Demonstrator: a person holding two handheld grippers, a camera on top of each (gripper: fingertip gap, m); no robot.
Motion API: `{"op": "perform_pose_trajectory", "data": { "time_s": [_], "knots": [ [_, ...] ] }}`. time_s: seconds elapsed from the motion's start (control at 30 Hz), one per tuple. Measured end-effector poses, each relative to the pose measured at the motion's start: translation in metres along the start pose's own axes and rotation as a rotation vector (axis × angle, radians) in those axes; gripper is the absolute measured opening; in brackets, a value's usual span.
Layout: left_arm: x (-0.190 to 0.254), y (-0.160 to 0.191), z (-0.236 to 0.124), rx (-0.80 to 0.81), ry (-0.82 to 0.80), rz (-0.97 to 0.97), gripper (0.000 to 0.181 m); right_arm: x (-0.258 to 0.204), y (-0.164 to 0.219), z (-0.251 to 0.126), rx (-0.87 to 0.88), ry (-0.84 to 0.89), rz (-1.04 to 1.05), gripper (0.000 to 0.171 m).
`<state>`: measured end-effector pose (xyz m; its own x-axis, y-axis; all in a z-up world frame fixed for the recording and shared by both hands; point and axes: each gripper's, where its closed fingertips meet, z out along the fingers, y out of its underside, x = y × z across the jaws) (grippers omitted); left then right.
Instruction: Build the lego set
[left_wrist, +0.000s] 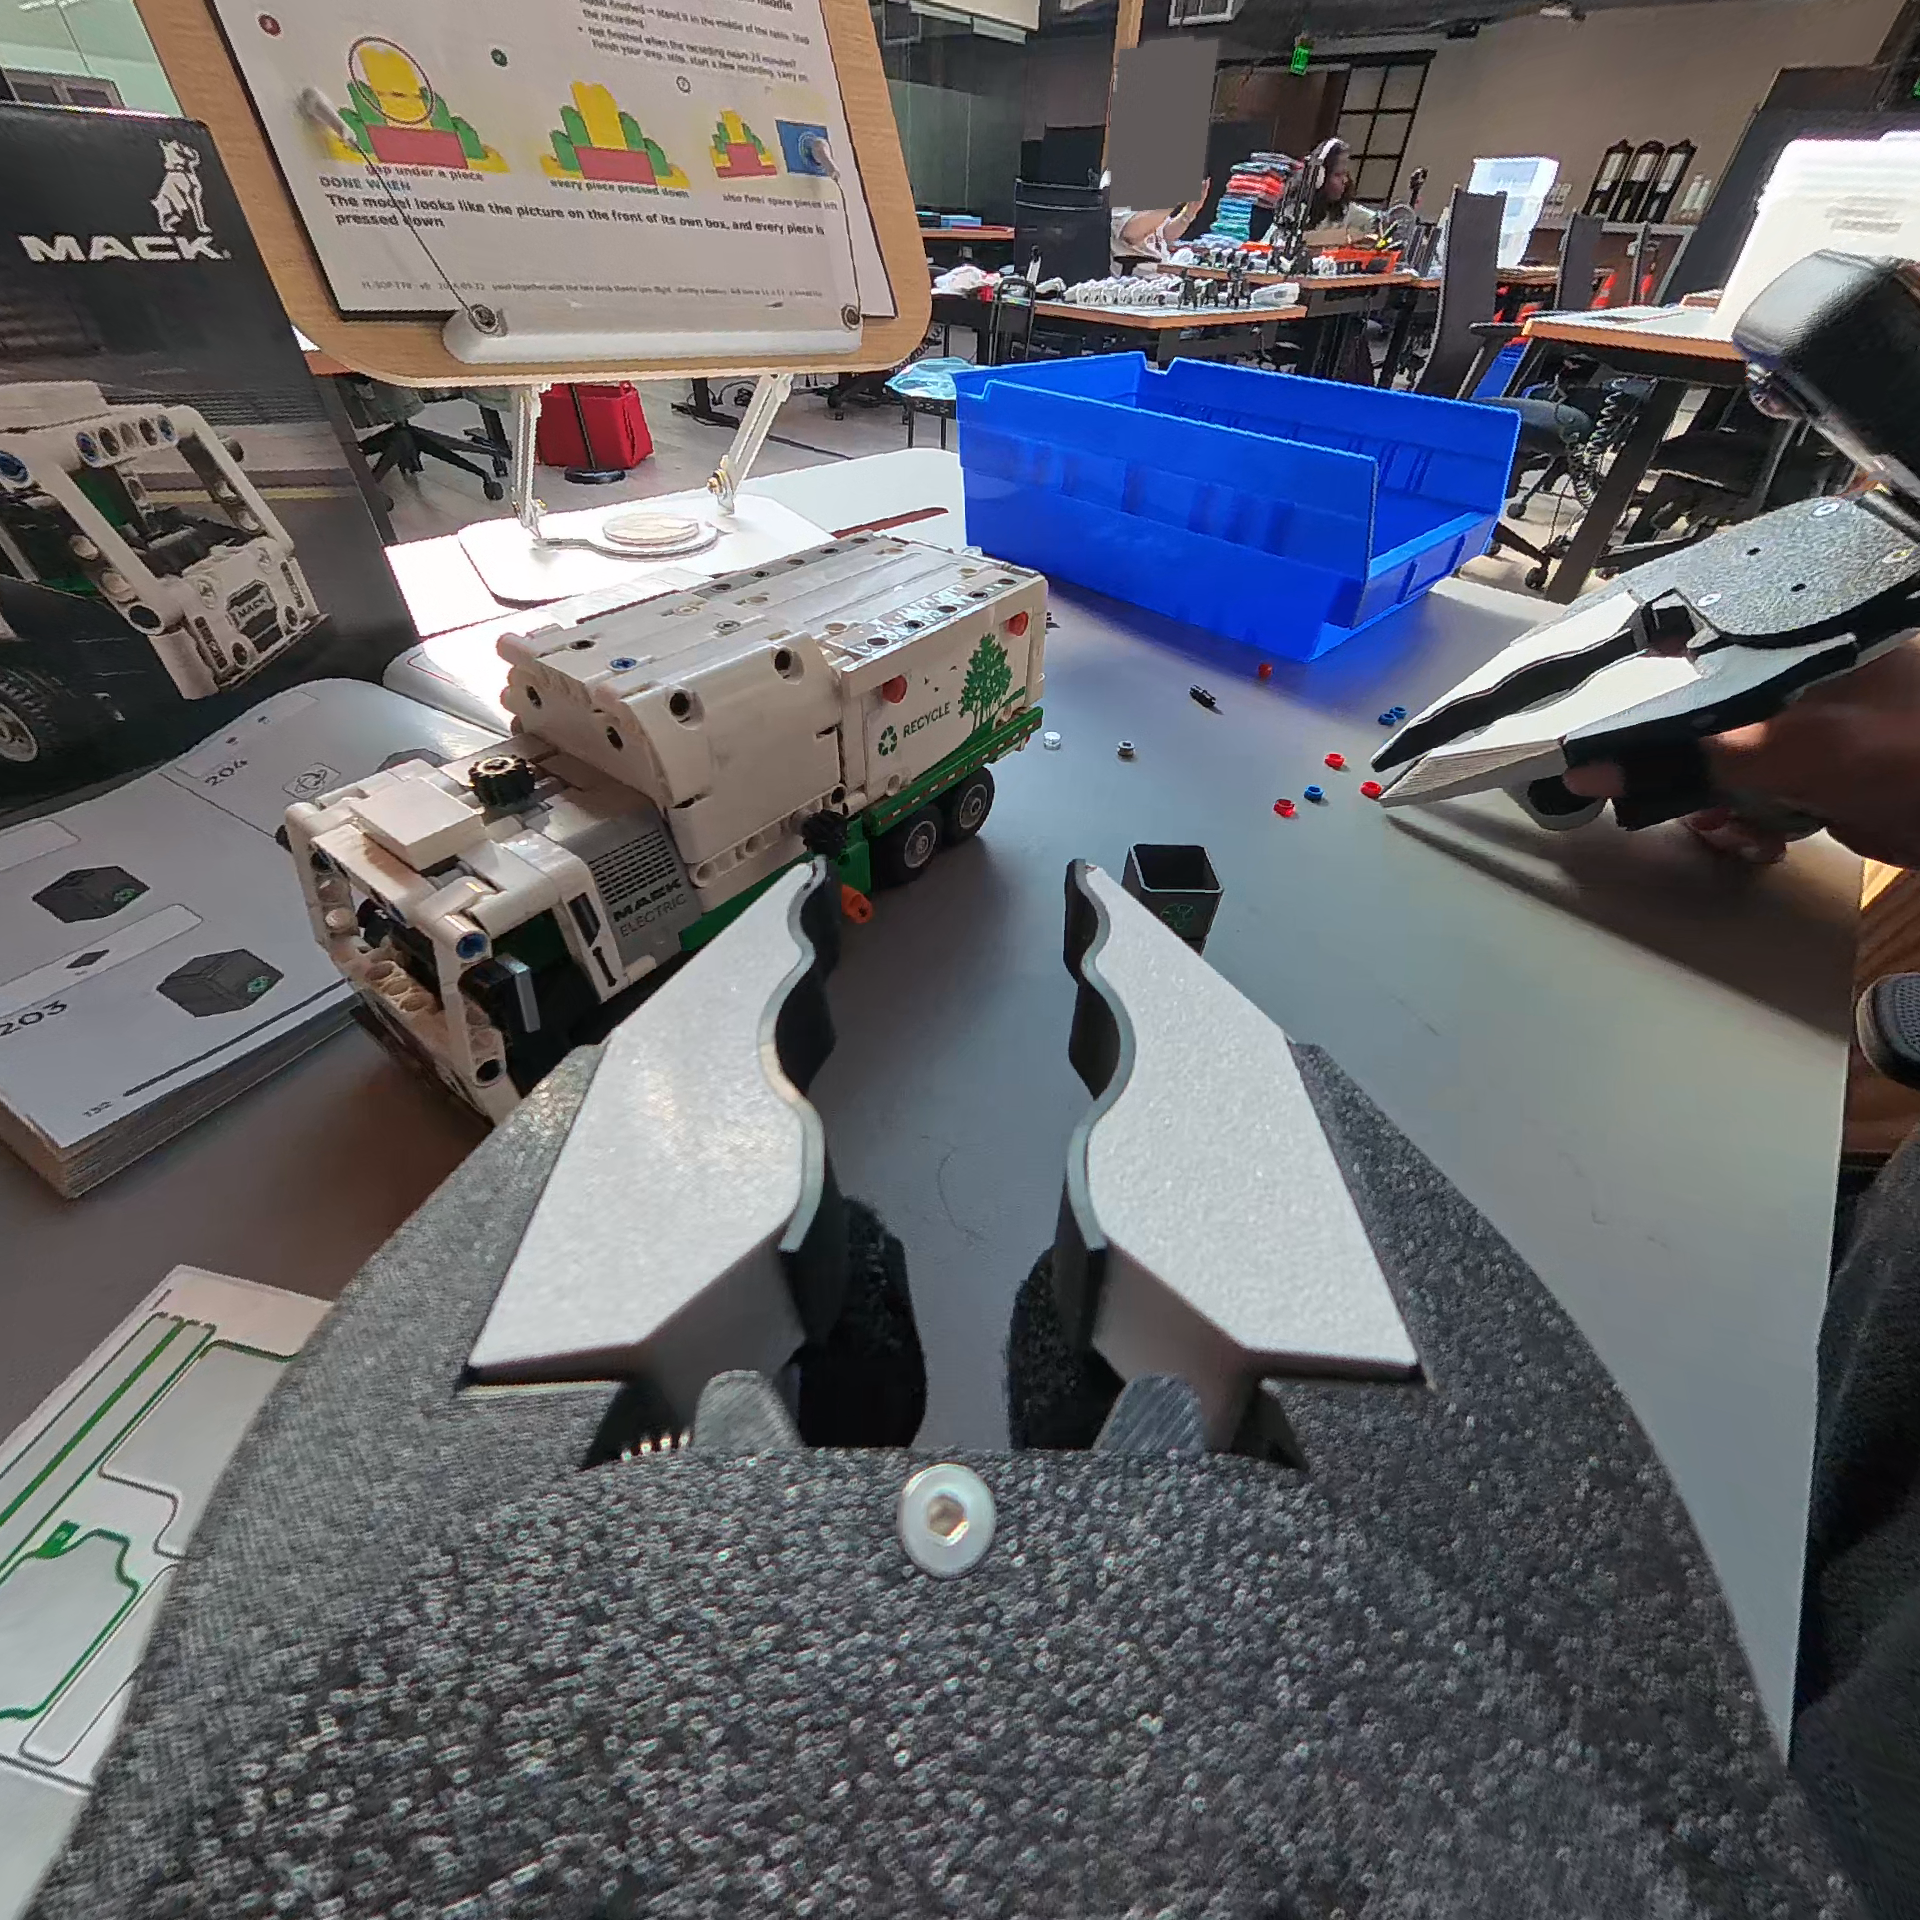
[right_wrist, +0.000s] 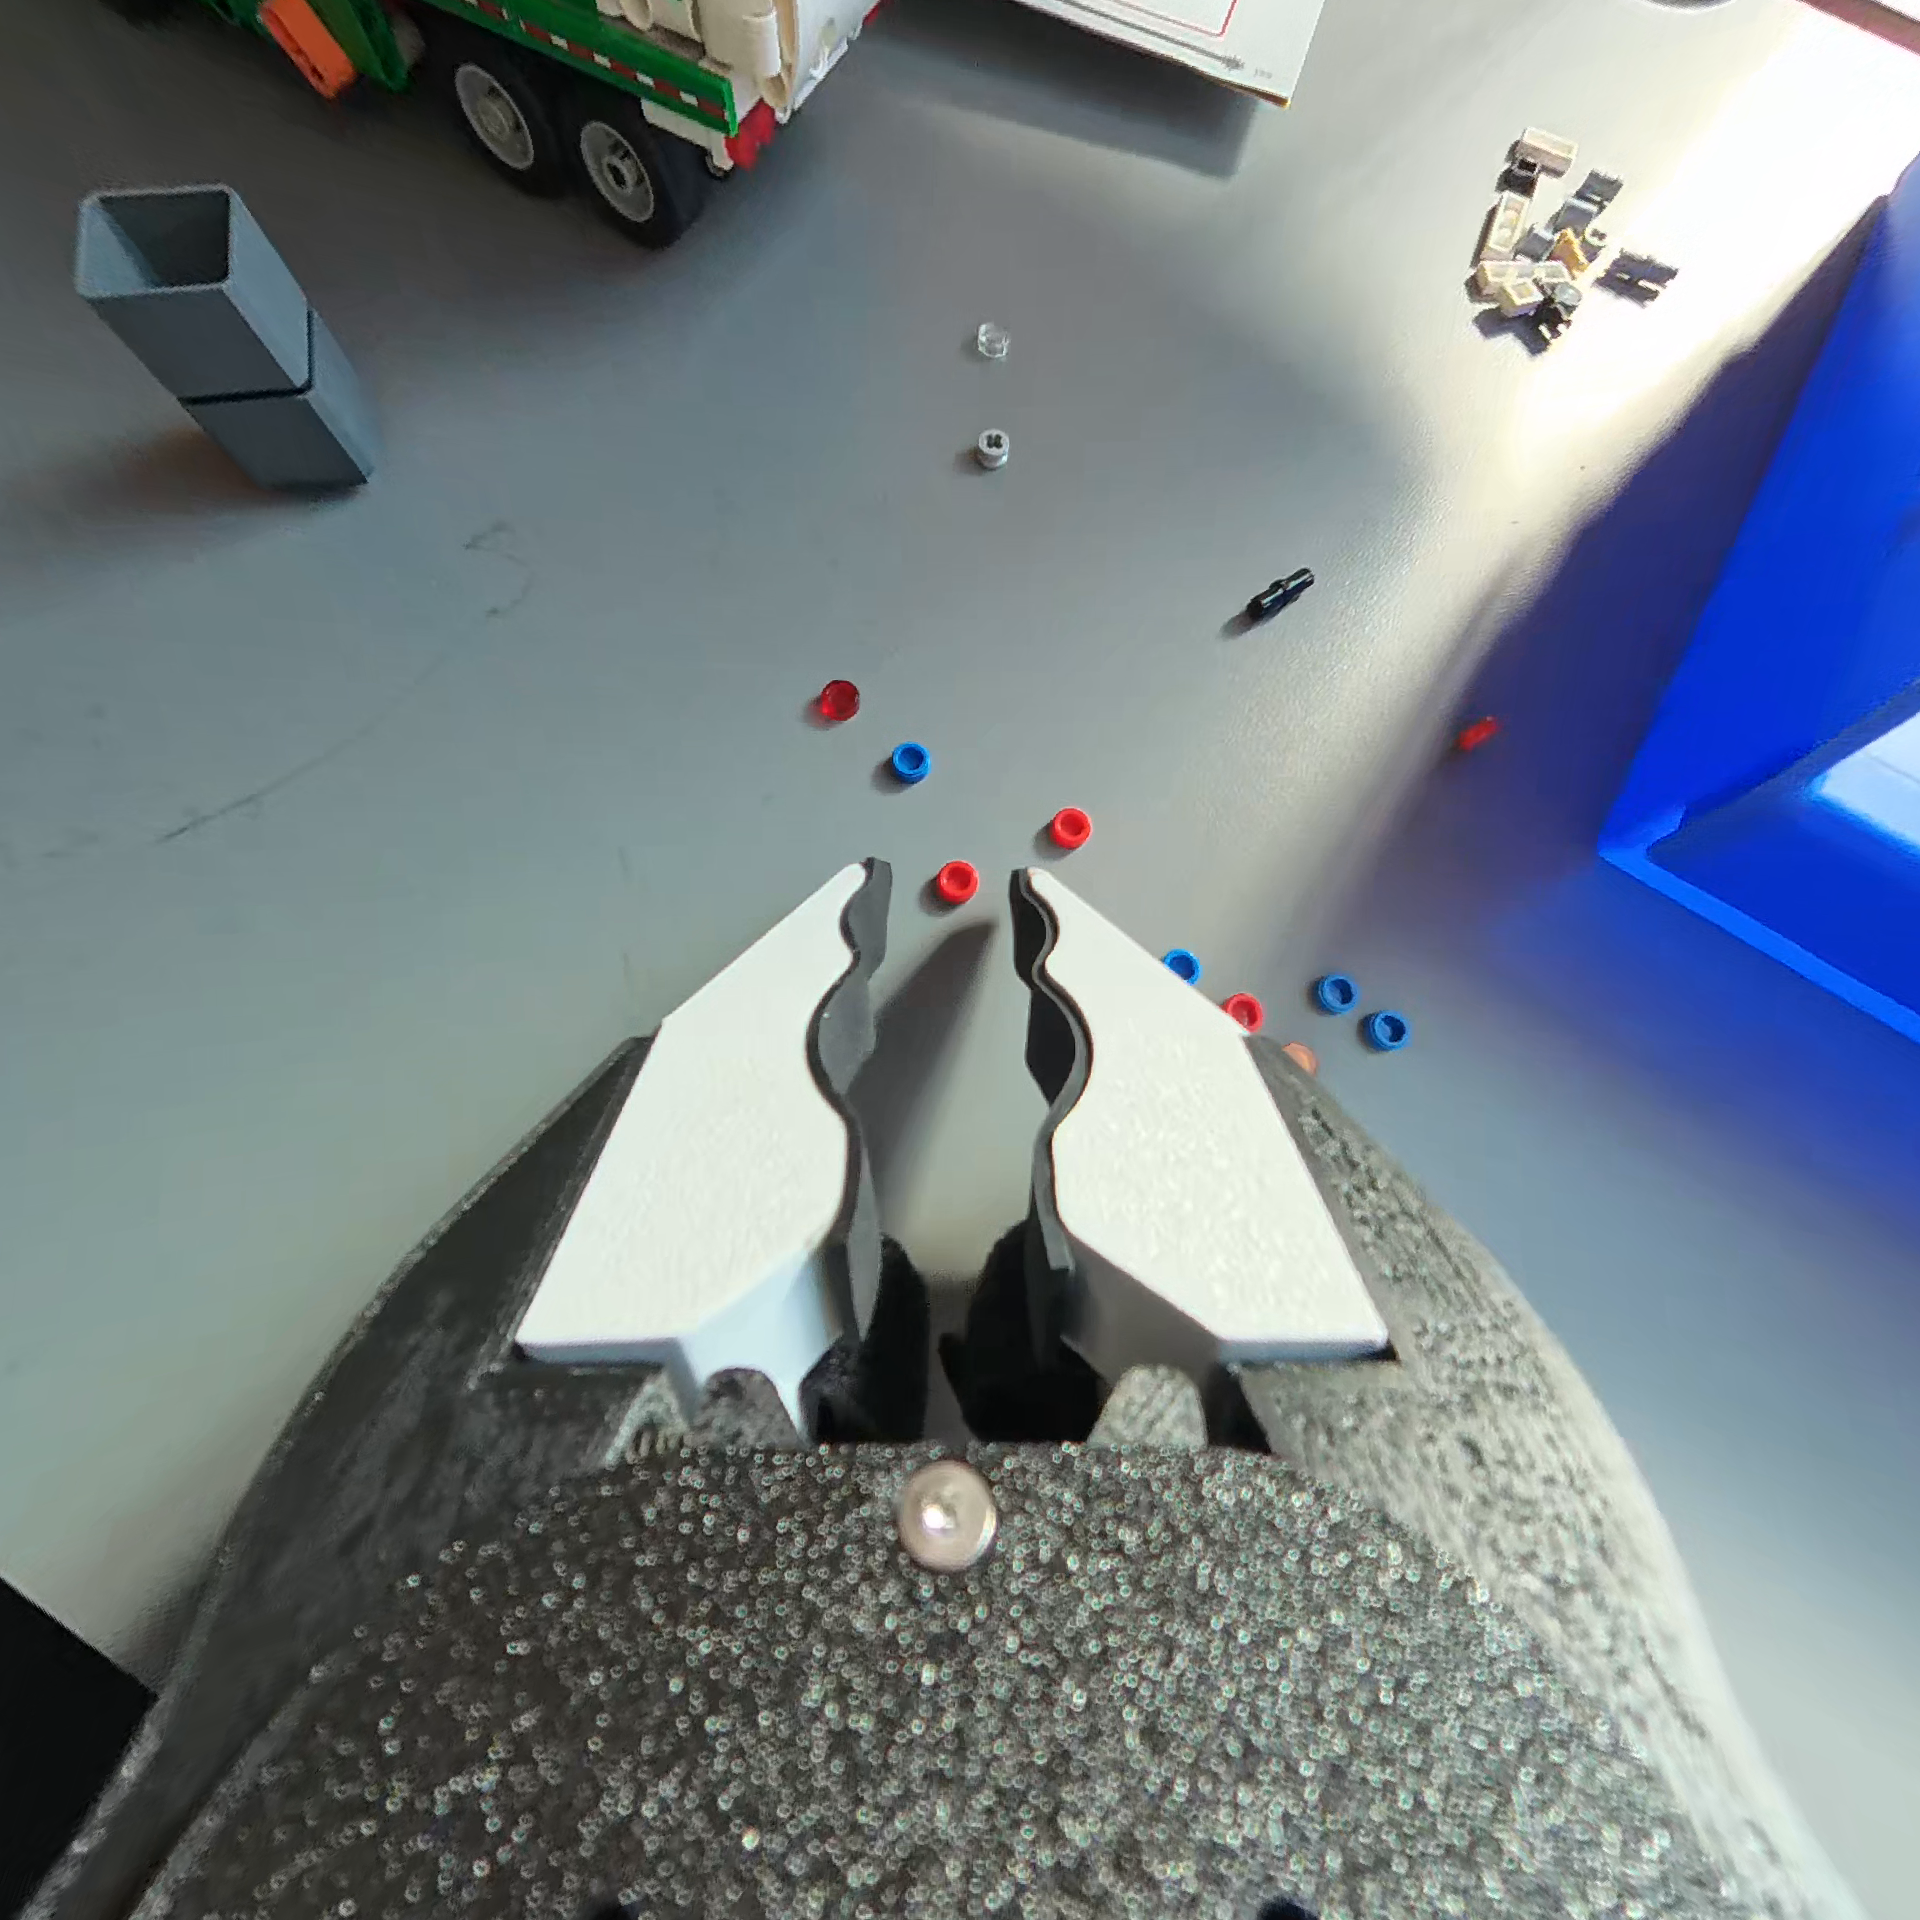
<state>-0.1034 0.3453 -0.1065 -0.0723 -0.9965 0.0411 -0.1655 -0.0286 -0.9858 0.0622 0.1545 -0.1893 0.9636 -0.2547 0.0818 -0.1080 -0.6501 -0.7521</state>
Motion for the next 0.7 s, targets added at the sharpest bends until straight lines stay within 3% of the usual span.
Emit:
{"op": "perform_pose_trajectory", "data": {
  "time_s": [0.23,0.47,0.7],
  "knots": [
    [0.000,-0.002,-0.001,0.016,-0.003,0.004,0.041,0.000,0.002,0.004,-0.029,-0.022,0.009,0.008],
    [0.000,-0.003,-0.002,0.026,0.000,-0.002,0.040,-0.002,-0.003,0.005,-0.014,-0.021,0.008,0.006],
    [-0.002,-0.005,-0.003,0.034,0.003,-0.017,0.040,-0.098,-0.087,0.004,0.224,-0.305,-0.138,0.006]
  ]
}}
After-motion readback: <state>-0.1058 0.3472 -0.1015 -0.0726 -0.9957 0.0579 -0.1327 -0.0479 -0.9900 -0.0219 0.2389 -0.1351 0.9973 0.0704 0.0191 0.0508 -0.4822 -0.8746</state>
